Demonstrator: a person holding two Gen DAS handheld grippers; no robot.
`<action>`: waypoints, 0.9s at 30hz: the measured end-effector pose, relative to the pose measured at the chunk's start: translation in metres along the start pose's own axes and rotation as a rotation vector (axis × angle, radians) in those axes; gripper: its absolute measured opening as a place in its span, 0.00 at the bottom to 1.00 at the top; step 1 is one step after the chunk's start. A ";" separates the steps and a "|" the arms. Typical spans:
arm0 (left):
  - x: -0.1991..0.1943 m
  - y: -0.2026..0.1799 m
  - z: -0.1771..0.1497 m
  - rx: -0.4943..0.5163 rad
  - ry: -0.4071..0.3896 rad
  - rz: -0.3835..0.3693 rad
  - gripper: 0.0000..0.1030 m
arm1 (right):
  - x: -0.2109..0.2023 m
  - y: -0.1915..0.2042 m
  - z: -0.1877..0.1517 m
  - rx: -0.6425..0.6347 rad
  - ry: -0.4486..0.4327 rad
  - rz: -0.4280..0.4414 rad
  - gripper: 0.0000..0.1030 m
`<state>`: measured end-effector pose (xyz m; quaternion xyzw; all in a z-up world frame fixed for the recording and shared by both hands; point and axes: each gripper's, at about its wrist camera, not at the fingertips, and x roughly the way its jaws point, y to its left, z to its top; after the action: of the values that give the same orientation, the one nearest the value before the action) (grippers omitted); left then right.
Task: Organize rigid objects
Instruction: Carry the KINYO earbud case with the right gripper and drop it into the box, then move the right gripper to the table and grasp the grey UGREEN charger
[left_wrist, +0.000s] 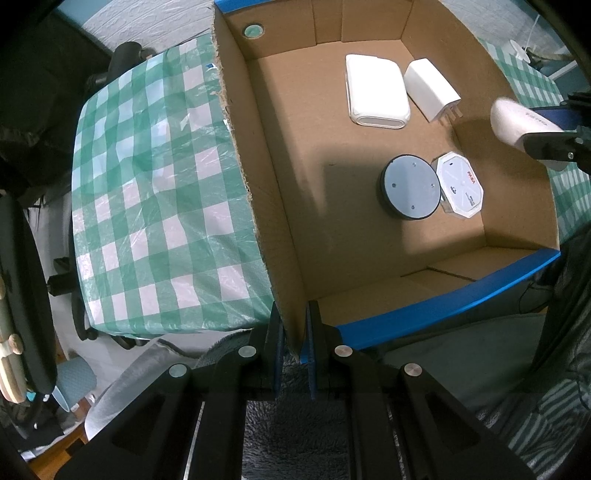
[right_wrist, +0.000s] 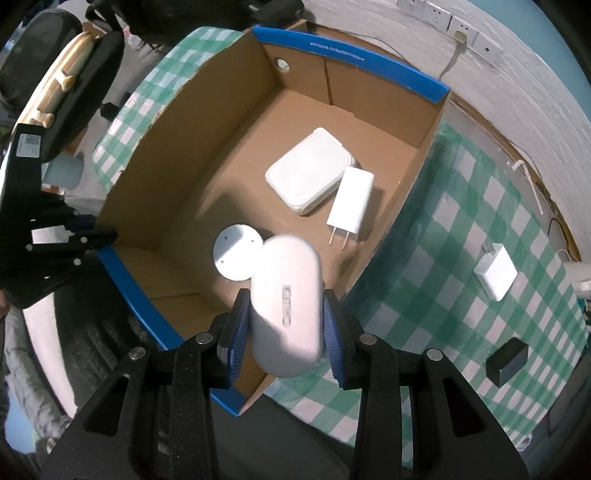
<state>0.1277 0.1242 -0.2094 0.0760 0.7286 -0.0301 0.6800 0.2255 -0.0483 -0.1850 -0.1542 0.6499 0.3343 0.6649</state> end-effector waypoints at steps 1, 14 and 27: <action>0.000 0.000 0.000 0.001 0.001 0.000 0.09 | 0.001 0.001 0.000 -0.003 -0.002 -0.004 0.36; 0.000 -0.001 0.000 0.003 0.001 0.001 0.09 | -0.008 -0.001 -0.006 0.023 -0.044 0.015 0.48; 0.000 -0.001 0.000 0.004 0.000 0.001 0.09 | -0.053 -0.048 -0.034 0.174 -0.147 0.033 0.62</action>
<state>0.1278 0.1236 -0.2096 0.0776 0.7285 -0.0311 0.6799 0.2349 -0.1180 -0.1486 -0.0604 0.6285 0.2980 0.7159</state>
